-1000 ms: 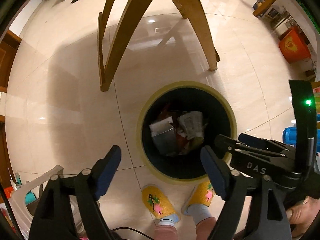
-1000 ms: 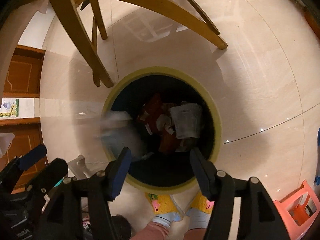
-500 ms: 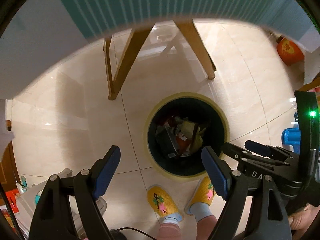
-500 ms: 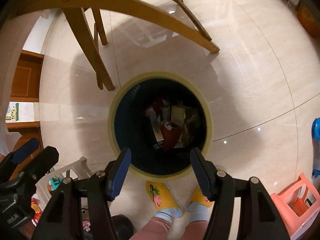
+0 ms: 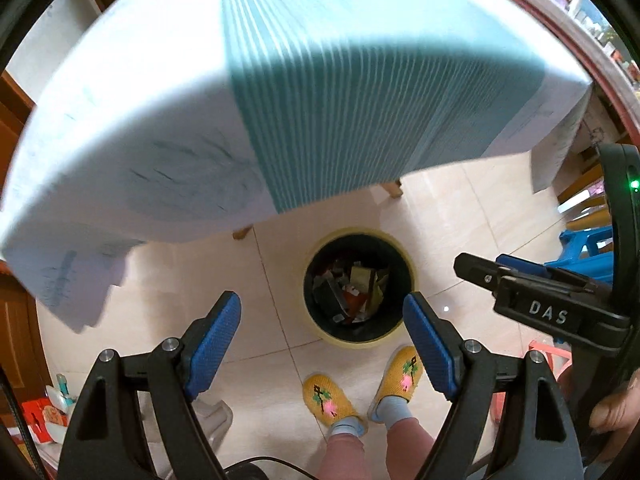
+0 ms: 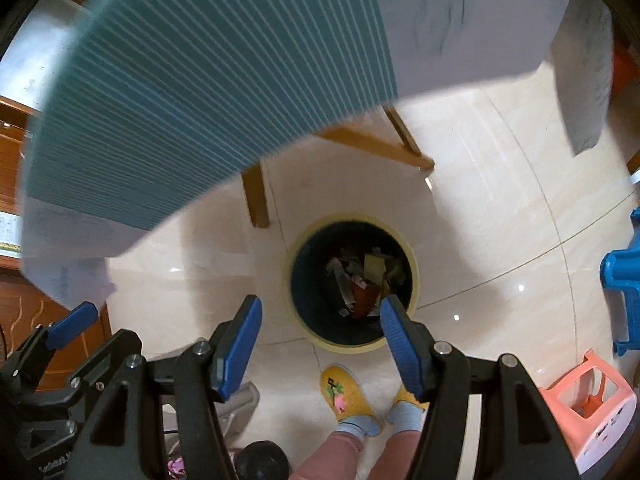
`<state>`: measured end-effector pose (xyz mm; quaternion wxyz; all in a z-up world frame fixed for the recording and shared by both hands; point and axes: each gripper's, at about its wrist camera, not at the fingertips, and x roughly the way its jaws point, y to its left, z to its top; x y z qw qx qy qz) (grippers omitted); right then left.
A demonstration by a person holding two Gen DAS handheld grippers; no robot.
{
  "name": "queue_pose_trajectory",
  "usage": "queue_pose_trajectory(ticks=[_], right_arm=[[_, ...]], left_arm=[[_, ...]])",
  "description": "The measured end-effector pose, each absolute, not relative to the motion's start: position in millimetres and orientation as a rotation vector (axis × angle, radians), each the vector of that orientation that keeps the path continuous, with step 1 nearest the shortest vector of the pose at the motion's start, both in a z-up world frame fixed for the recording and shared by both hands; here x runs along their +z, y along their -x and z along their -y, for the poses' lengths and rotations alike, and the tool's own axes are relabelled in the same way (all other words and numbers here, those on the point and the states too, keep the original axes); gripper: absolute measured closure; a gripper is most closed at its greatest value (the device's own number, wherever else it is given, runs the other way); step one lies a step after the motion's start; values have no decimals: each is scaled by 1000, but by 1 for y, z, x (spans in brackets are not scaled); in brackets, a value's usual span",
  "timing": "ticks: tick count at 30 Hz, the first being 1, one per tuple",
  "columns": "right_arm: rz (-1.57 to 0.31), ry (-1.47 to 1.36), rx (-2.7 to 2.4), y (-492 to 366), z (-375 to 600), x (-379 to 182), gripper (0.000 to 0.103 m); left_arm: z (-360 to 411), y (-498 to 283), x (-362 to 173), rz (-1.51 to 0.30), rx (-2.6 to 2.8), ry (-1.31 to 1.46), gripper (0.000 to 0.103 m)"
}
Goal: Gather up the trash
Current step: 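Raise both tools back toward the table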
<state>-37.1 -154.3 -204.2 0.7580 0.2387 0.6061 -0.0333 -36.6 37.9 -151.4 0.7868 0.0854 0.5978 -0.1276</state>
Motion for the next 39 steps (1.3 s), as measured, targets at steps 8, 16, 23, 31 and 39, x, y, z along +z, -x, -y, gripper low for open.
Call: queue_pose_trajectory(ticks=[8, 16, 23, 31, 39], right_arm=[[-1233, -514, -50, 45, 140, -115, 41], [-1091, -442, 28, 42, 127, -21, 41], [-963, -390, 83, 40, 135, 48, 41], [-869, -335, 144, 21, 157, 104, 41], [-761, -262, 195, -16, 186, 151, 41]], left_arm=[[-61, 40, -63, -1181, -295, -183, 21], [-71, 31, 17, -1089, -280, -154, 19], [-65, 27, 85, -965, -271, -160, 19], [-46, 13, 150, -890, -241, -164, 19], [-31, -14, 192, -828, -135, -141, 19]])
